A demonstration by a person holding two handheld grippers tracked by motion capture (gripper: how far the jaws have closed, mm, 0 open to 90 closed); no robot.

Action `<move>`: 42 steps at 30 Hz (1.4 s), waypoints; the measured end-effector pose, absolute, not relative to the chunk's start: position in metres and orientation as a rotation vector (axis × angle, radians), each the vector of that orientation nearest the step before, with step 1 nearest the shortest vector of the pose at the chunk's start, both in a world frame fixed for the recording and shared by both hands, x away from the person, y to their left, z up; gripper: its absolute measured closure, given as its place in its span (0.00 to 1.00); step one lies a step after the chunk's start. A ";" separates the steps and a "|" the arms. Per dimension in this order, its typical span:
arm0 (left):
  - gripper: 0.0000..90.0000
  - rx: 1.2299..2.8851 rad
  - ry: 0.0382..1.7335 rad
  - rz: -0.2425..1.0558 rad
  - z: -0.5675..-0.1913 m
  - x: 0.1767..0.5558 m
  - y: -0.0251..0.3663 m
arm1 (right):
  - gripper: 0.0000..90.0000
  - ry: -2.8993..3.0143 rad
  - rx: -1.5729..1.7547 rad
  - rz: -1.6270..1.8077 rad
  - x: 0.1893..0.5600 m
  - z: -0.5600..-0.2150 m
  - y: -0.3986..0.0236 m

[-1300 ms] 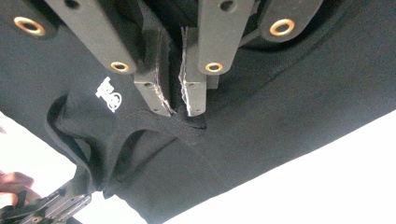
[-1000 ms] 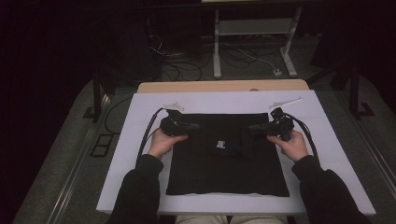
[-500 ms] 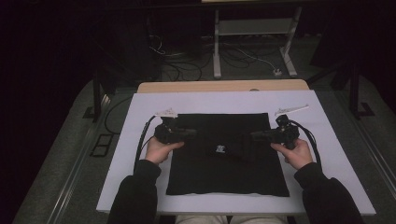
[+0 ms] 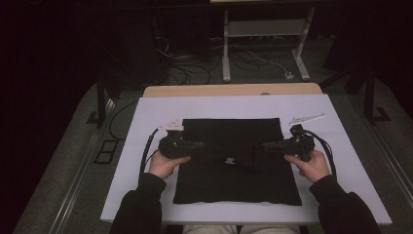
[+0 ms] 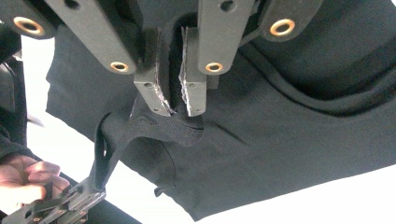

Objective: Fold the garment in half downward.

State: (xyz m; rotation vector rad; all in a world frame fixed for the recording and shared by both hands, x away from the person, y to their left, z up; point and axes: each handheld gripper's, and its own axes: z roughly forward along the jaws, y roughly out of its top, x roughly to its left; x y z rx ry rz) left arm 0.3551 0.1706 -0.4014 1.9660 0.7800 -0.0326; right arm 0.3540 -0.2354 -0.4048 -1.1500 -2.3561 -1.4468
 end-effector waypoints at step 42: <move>0.90 2.159 0.608 -0.145 -0.406 0.296 0.158 | 0.92 -2.376 -1.028 -1.320 0.303 -0.406 -0.237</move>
